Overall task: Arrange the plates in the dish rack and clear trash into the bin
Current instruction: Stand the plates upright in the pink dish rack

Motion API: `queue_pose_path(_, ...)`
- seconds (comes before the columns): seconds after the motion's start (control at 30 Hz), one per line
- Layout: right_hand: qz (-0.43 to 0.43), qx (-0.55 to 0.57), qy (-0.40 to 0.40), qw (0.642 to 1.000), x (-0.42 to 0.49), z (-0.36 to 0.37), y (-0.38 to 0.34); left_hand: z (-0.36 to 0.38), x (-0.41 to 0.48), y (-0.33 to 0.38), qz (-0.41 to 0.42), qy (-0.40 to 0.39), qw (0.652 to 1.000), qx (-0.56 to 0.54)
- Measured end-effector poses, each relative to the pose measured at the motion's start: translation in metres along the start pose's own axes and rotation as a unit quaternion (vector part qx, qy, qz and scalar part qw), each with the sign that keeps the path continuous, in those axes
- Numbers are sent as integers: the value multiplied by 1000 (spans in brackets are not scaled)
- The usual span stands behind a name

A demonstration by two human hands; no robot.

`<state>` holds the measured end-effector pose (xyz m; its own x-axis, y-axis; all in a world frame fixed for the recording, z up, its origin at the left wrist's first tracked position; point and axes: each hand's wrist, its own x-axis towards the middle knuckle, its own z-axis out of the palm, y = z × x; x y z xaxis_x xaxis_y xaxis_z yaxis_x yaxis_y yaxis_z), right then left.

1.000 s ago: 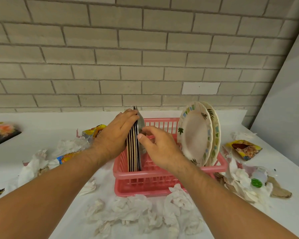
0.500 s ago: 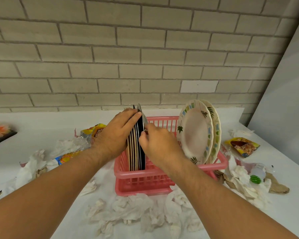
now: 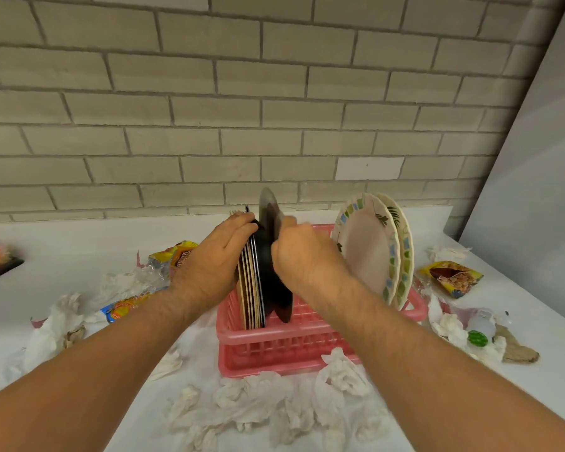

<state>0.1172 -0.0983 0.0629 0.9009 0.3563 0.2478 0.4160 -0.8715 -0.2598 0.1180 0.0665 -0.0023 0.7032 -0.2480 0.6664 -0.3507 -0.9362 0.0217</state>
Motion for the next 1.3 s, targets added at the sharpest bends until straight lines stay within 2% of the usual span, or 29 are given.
queue_pose_path(0.13,43,-4,58,997,4,-51,13,1,-2,0,-11,-1,1000,4)
queue_pose_path(0.3,106,-86,103,985,14,-92,46,1,-2,1,-16,-10,1000,20)
queue_pose_path(0.4,123,-113,96,981,12,-74,64,0,-2,3,-25,-11,999,22)
queue_pose_path(0.6,104,-101,78,986,5,-38,84,-2,-1,4,-18,-1,1000,25)
queue_pose_path(0.73,83,-161,54,982,2,-25,86,-3,-1,6,-28,-11,999,26)
queue_pose_path(0.97,133,-77,60,986,8,-5,93,-3,-2,6,-44,-18,999,3)
queue_pose_path(1.3,91,-123,23,988,10,-15,99,-4,-2,8,-53,-33,998,22)
